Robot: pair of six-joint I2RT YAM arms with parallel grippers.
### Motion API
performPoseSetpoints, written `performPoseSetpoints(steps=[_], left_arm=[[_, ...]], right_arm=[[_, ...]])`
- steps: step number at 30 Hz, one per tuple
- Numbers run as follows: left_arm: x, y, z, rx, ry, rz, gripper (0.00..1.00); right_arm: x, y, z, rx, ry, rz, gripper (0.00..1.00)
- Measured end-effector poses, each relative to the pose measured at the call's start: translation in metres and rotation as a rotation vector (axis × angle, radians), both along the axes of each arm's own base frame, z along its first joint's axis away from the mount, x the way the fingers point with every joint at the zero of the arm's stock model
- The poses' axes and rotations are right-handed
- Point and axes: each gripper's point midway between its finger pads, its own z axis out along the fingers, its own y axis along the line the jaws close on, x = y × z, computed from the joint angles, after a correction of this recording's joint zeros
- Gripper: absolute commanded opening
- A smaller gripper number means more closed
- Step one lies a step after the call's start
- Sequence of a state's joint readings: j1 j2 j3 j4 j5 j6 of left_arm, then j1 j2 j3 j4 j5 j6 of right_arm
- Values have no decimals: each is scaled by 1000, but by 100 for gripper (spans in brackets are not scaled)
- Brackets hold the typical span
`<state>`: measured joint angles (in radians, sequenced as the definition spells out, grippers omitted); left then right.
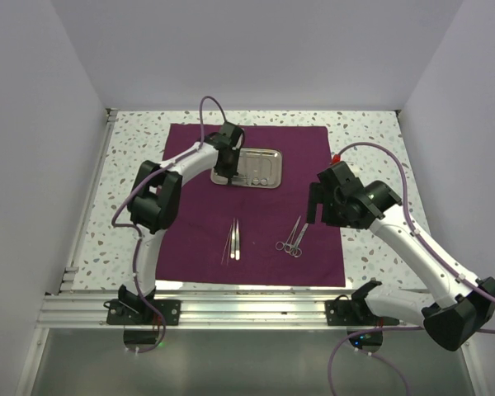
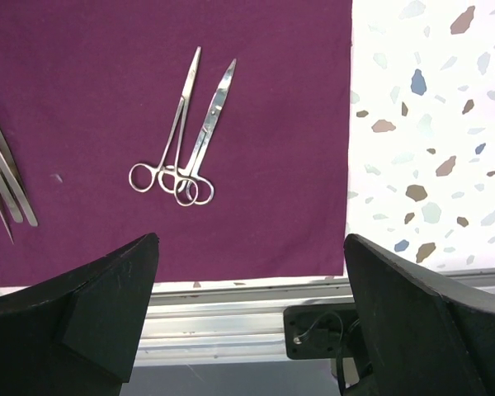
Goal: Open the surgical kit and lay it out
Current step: Pick up the medical item from the container, then place the medical item in the surgical kit.
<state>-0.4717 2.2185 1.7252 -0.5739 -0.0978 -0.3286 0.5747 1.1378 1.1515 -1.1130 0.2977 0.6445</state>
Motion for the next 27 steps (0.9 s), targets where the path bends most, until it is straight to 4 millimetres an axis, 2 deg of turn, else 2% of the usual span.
performPoseSetpoints(steps=[4,7,10,12,14,16,18,19,21,25,27], left_arm=[[-9,5,4,17,31,0,0],[-19,11,22,25,38,2,0],[-32,19,63,4,-14,6,0],[-46,26,99,-24,-73,11,0],[-64,36,130,-54,-127,22,0],[-89,48,147,-84,-164,37,0],[-117,60,148,-101,-169,56,0],[-133,65,141,-105,-153,68,0],[-163,73,120,-95,-108,82,0],[-237,87,63,-50,54,103,0],[-266,90,50,-36,107,111,0]], right_arm=[[1,0,0,-2,-3,10,98],[3,2,1,2,-10,19,98],[5,5,2,15,-21,29,98],[6,8,3,26,-22,38,98],[7,10,3,33,-26,44,98],[8,12,4,39,-30,50,98],[8,14,4,49,-29,57,98],[8,15,4,54,-29,62,98],[8,17,2,60,-29,66,98],[7,20,0,75,-20,77,98],[7,21,0,80,-19,82,98]])
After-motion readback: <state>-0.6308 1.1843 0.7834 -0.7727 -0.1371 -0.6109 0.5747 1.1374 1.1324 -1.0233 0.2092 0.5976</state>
